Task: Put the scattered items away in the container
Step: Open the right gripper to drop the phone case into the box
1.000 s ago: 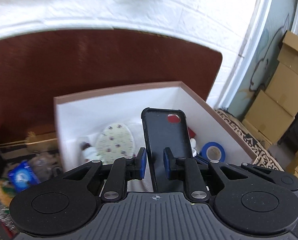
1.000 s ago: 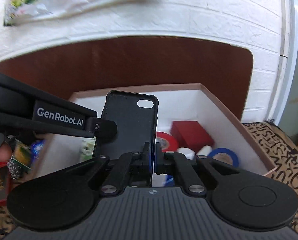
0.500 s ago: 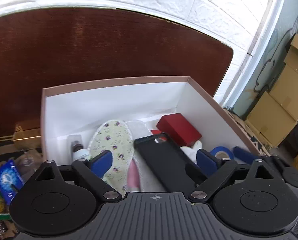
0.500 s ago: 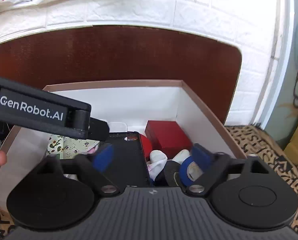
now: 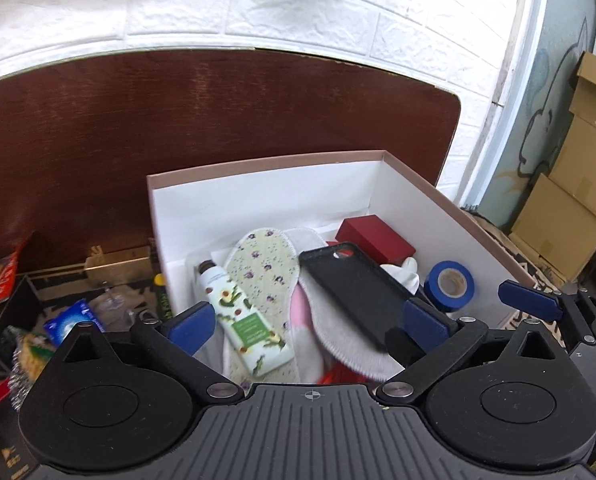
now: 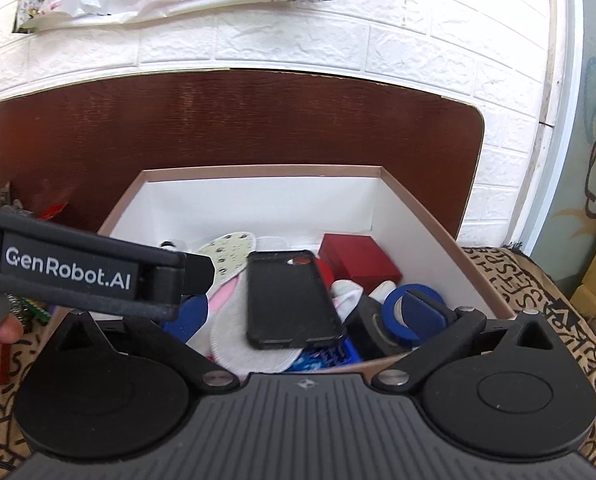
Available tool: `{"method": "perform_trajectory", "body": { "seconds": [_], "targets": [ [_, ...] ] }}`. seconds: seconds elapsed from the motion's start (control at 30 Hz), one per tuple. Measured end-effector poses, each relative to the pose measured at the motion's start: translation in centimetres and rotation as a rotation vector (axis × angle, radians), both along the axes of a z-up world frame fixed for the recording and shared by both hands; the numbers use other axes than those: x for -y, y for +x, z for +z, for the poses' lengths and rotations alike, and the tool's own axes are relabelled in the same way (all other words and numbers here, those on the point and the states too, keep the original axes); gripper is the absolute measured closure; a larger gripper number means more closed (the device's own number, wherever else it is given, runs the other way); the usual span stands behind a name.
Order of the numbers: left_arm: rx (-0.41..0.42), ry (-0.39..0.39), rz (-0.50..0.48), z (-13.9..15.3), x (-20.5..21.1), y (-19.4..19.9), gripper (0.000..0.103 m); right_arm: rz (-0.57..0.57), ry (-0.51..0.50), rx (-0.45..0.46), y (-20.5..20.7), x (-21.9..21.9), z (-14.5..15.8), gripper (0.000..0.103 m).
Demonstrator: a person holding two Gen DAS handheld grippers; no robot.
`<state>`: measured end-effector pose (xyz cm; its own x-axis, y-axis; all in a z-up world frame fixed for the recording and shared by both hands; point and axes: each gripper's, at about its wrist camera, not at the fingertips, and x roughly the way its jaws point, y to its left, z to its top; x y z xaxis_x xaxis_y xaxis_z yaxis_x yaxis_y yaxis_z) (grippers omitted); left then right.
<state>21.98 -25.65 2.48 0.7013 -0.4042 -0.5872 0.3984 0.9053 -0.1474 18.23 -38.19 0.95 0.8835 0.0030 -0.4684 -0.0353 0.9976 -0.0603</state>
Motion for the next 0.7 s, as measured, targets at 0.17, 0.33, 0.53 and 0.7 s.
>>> {"method": "perform_trajectory", "body": {
  "seconds": [0.17,0.33,0.53,0.7],
  "targets": [
    [0.049,0.040,0.019,0.6,-0.8,-2.3,0.000,0.019,-0.005,0.003,-1.4,-1.2,0.4,0.000],
    [0.073,0.048,0.039,1.0,-2.3,-4.5,0.000,0.040,-0.001,0.010,-3.1,-2.4,0.7,0.000],
    [0.075,0.066,0.073,1.0,-4.1,-7.1,0.000,0.051,-0.025,0.027,-5.6,-4.4,0.5,0.000],
    [0.066,0.084,0.092,0.8,-5.2,-8.9,0.000,0.086,0.000,0.035,-7.3,-6.0,0.2,0.000]
  ]
}}
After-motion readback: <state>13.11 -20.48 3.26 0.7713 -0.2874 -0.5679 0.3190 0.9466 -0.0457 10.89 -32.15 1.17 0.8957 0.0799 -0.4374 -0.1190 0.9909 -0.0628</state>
